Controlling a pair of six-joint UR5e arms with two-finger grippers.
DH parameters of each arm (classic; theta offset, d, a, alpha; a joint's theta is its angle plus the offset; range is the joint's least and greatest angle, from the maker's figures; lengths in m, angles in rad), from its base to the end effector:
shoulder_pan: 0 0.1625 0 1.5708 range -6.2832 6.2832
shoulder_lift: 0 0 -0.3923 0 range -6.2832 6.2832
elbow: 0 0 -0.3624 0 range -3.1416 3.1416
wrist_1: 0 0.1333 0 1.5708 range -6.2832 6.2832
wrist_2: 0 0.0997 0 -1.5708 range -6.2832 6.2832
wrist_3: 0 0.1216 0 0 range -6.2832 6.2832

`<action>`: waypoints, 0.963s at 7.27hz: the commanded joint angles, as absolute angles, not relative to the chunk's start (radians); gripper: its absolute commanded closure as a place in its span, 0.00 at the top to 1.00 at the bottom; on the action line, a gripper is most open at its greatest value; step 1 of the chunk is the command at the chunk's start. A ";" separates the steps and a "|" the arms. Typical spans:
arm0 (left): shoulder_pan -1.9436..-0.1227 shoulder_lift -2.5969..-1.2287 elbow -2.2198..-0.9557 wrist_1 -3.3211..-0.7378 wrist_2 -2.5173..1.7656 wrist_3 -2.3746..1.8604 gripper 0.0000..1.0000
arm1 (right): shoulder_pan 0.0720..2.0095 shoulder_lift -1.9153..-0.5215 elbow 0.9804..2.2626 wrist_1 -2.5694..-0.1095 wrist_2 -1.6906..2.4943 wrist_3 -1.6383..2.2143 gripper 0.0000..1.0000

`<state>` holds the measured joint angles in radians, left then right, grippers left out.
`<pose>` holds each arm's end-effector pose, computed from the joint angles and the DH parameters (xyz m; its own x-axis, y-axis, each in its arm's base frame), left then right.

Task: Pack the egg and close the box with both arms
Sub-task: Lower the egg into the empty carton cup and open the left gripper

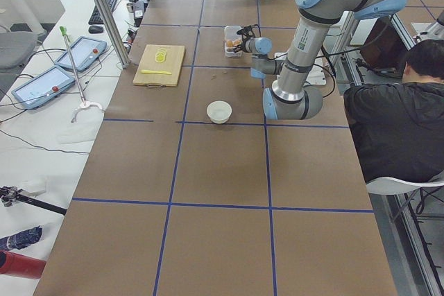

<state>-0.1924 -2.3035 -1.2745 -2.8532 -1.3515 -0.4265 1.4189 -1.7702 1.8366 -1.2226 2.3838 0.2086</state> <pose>0.6502 -0.2894 0.1848 0.3023 0.8464 -0.4384 0.2964 0.3536 0.8872 -0.0174 -0.4109 0.5593 0.6500 -0.1973 0.7338 0.0040 0.9666 0.2564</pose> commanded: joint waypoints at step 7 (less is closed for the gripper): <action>-0.307 -2.289 -1.628 -2.418 -1.489 -0.527 0.73 | 1.419 -1.772 1.841 -1.223 2.387 0.209 1.00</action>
<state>-0.2709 -2.2953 -1.5160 -2.6075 -1.4491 -0.4805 1.4189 -1.7706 1.8396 -1.2226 2.3856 0.2087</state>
